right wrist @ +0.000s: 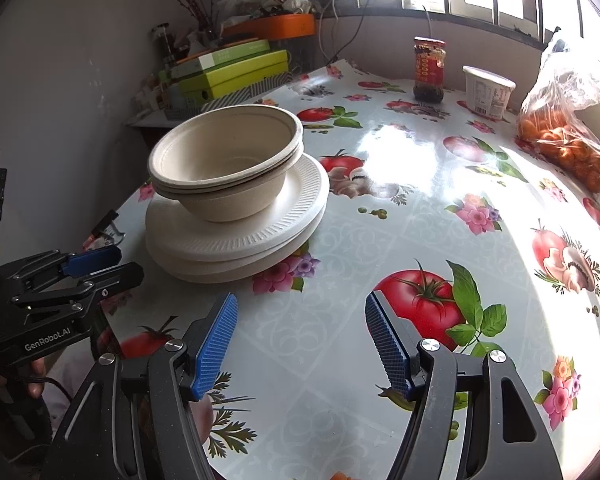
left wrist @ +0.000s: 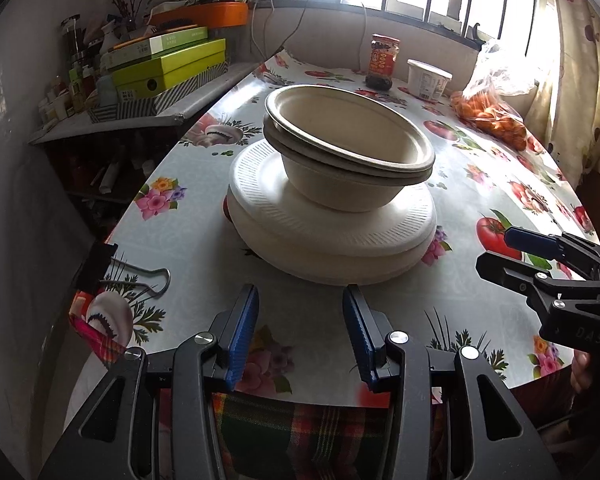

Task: Organize plates and bowls

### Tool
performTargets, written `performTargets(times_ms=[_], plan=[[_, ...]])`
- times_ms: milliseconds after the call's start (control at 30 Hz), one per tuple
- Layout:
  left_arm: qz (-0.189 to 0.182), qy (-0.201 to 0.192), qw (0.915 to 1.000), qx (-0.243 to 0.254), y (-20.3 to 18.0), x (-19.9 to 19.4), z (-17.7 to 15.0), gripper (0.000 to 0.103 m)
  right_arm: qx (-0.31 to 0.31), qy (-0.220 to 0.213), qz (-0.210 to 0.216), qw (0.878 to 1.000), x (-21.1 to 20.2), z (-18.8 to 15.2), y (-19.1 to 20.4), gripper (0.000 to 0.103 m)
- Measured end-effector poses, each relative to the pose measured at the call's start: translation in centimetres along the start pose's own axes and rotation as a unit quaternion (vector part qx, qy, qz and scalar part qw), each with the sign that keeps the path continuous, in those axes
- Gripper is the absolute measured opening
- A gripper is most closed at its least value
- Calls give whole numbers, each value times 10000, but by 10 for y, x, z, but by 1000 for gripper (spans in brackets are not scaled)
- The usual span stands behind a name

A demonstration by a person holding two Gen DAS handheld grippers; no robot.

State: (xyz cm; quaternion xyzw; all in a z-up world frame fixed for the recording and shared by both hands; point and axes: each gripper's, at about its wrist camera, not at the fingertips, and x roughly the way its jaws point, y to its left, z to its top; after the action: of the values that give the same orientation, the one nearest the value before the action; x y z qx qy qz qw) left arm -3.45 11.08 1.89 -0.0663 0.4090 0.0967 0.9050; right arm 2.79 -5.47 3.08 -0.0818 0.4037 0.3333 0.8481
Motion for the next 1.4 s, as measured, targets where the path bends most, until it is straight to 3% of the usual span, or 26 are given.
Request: performTargets(times_ms=[767,1200,1400], plan=[[190,262,9995,-6,-18,15,-13,45,60,283,-257,9993,11,-17,-4,68],[248,234,9994,-109,-18,16,-14,45,-75,312,-496,9983,12,-23,3,83],[259,237,9993,-141,-18,16,-14,45,-132,321,-628,9974,14,-24,5,84]])
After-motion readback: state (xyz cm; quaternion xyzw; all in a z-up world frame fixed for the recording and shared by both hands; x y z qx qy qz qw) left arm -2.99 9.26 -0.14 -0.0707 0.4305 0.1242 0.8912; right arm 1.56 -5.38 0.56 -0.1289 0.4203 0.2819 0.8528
